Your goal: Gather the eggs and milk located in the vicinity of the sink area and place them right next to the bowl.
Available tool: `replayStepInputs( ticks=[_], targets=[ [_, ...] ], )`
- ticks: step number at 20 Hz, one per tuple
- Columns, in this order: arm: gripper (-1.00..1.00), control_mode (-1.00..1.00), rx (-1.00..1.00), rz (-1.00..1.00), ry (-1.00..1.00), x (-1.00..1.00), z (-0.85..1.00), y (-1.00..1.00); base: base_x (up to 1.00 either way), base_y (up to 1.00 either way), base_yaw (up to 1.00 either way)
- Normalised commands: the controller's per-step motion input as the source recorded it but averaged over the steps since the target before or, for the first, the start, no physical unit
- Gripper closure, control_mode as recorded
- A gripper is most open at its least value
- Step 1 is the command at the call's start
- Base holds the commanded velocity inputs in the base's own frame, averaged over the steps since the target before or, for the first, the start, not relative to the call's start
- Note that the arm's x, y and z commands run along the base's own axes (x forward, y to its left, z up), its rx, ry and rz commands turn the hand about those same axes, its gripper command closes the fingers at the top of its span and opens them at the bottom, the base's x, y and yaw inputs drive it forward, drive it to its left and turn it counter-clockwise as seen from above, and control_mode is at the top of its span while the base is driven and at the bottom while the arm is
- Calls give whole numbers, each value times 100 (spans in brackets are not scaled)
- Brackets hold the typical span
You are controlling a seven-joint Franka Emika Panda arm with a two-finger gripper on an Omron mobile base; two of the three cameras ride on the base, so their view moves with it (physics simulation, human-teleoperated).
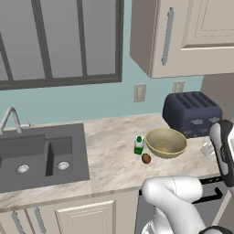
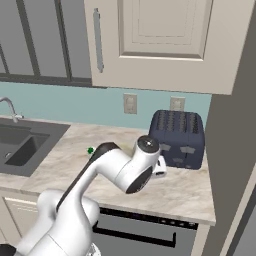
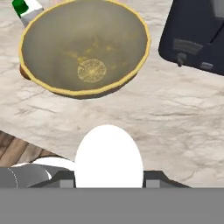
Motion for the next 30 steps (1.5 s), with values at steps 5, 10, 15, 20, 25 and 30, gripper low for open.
replayStepInputs(
  ticks=[5, 10, 15, 20, 25, 30],
  targets=[
    [100, -100, 5, 9, -1, 11, -41, 0, 0, 0, 0],
    [100, -100, 10, 7, -7, 2, -34, -1, 0, 0, 0],
    [100, -100, 9, 9, -19, 12, -21, -7, 0, 0, 0],
    [100, -100, 2, 9, -12, 19, -7, 0, 0, 0, 0],
    [100, -100, 0, 0, 0, 12, 0, 0, 0, 0, 0],
    [100, -100, 0, 0, 0, 19, 0, 2, 0, 0, 0]
  ],
)
